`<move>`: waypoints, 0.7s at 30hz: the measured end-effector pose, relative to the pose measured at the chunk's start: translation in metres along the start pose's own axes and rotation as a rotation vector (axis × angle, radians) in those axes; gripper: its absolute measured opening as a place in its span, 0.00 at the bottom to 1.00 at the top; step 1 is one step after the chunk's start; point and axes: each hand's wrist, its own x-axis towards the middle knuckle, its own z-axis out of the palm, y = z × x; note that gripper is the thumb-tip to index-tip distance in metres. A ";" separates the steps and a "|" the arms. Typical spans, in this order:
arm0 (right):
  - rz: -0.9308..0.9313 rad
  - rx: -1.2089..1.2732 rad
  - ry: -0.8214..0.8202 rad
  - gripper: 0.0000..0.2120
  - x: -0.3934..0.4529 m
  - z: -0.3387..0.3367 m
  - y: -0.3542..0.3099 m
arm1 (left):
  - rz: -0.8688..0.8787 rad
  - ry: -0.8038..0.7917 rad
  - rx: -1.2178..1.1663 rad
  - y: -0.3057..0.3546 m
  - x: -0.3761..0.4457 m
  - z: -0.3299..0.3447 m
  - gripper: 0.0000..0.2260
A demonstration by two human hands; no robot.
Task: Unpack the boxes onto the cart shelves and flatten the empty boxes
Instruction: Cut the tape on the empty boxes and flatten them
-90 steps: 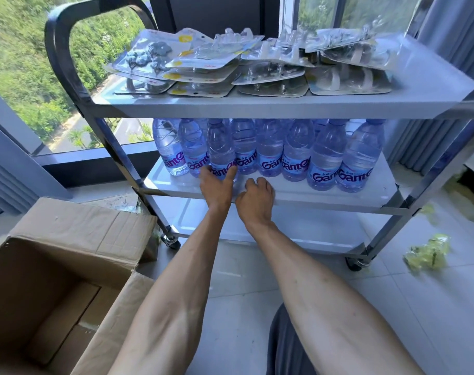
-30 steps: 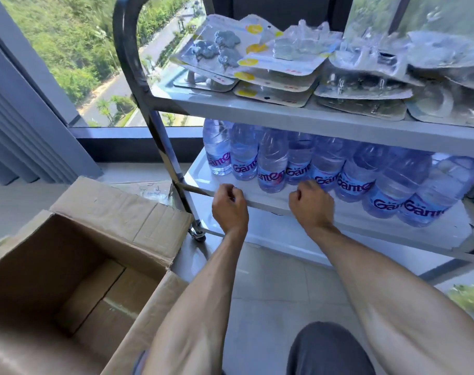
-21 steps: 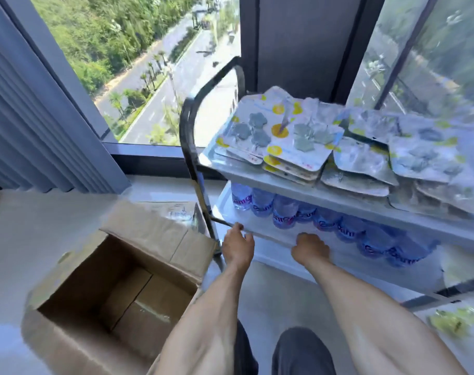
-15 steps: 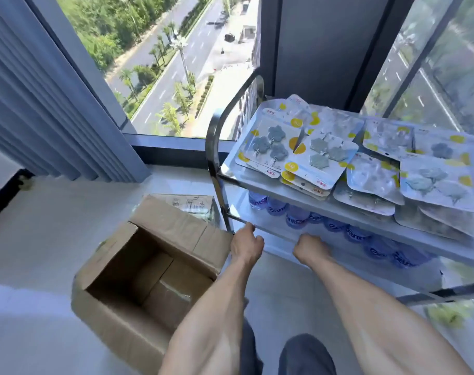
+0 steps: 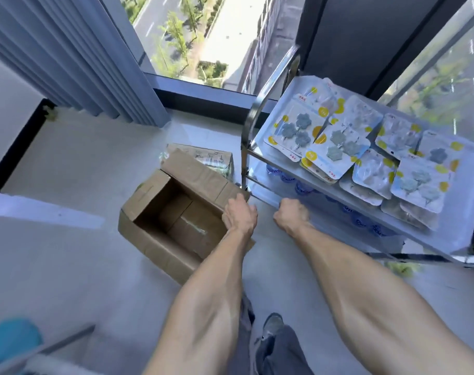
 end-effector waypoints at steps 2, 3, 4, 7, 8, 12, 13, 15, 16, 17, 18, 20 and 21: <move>-0.034 -0.047 0.002 0.13 -0.011 -0.011 -0.022 | -0.057 -0.010 0.012 -0.017 0.000 -0.019 0.15; -0.049 -0.073 0.004 0.14 -0.015 -0.013 -0.033 | -0.085 -0.027 0.004 -0.026 0.000 -0.027 0.15; -0.065 -0.098 0.007 0.14 -0.019 -0.016 -0.045 | -0.113 -0.037 -0.009 -0.034 0.001 -0.035 0.16; -0.120 -0.169 -0.010 0.14 -0.023 -0.017 -0.082 | -0.180 -0.043 -0.046 -0.061 0.005 -0.060 0.15; -0.143 -0.178 -0.021 0.14 -0.024 -0.014 -0.096 | -0.201 -0.041 -0.052 -0.071 0.007 -0.068 0.15; -0.276 -0.195 -0.046 0.15 -0.027 0.004 -0.159 | -0.307 -0.010 -0.110 -0.110 0.025 -0.098 0.15; -0.307 -0.203 -0.060 0.15 -0.029 0.010 -0.172 | -0.331 -0.004 -0.124 -0.119 0.028 -0.103 0.16; -0.366 -0.228 -0.082 0.16 -0.033 0.025 -0.195 | -0.370 0.011 -0.154 -0.138 0.030 -0.106 0.17; -0.389 -0.247 -0.095 0.16 -0.035 0.033 -0.205 | -0.393 0.014 -0.168 -0.147 0.029 -0.107 0.16; -0.413 -0.263 -0.108 0.16 -0.035 0.041 -0.213 | -0.419 0.016 -0.186 -0.156 0.029 -0.106 0.15; -0.437 -0.279 -0.120 0.15 -0.034 0.050 -0.220 | -0.448 0.021 -0.210 -0.166 0.029 -0.104 0.15; -0.497 -0.333 -0.142 0.14 -0.031 0.068 -0.235 | -0.509 0.032 -0.269 -0.187 0.029 -0.099 0.16; -0.537 -0.361 -0.149 0.14 -0.030 0.078 -0.242 | -0.548 0.045 -0.300 -0.199 0.029 -0.096 0.17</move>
